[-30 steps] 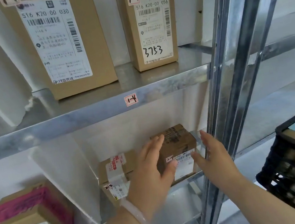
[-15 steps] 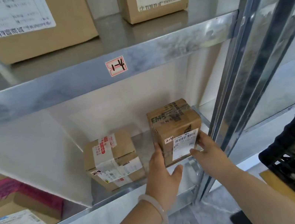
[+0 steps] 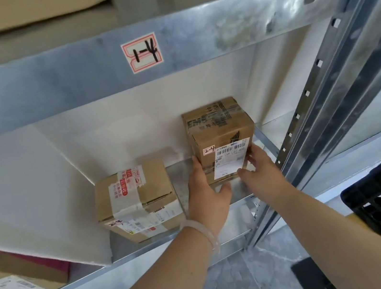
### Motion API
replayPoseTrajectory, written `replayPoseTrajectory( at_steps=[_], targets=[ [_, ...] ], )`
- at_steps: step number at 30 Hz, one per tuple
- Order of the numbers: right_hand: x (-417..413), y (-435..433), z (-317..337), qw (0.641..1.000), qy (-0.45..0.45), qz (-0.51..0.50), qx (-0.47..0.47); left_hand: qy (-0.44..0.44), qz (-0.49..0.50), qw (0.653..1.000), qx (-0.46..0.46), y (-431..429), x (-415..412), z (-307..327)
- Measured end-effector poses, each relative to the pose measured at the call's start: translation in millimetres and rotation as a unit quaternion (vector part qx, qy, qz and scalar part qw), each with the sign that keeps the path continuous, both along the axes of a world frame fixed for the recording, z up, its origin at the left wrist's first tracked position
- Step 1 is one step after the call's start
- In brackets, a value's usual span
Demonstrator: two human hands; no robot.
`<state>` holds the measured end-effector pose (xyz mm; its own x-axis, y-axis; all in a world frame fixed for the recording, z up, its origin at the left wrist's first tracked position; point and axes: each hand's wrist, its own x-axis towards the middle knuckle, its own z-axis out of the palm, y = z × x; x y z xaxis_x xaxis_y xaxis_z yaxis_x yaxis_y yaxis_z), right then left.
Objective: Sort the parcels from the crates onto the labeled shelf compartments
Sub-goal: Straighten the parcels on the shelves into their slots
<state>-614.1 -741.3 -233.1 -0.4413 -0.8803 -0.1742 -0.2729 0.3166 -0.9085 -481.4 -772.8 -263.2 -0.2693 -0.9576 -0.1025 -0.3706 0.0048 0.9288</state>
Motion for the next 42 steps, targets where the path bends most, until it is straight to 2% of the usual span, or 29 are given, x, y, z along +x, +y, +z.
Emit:
replayPoseTrajectory(
  at_steps=[7,12,14,19,22,26,34,42],
  targets=[
    [8,11,1,1.0,0.014,-0.007,-0.008,-0.006,-0.019,0.999,0.028,10,10,7],
    [34,41,-23,0.994,0.079,0.028,0.072,-0.046,-0.1,0.992,0.068,51,46,19],
    [50,52,-30,0.988,0.099,0.078,0.091,-0.053,-0.074,0.99,0.104,67,68,16],
    [79,49,-37,0.975,0.098,0.175,0.095,-0.019,0.071,0.986,0.151,88,115,9],
    [94,35,-42,0.974,0.073,0.185,0.104,0.002,0.152,0.979,0.138,85,139,3],
    [109,28,-59,0.974,0.052,0.204,0.079,0.011,0.207,0.976,0.073,69,152,6],
    [129,21,-56,0.978,0.042,0.203,0.019,0.029,0.184,0.979,0.086,47,154,-2],
    [117,-26,-57,0.975,-0.012,0.213,0.062,0.026,0.129,0.989,0.073,14,145,-5]
  ],
)
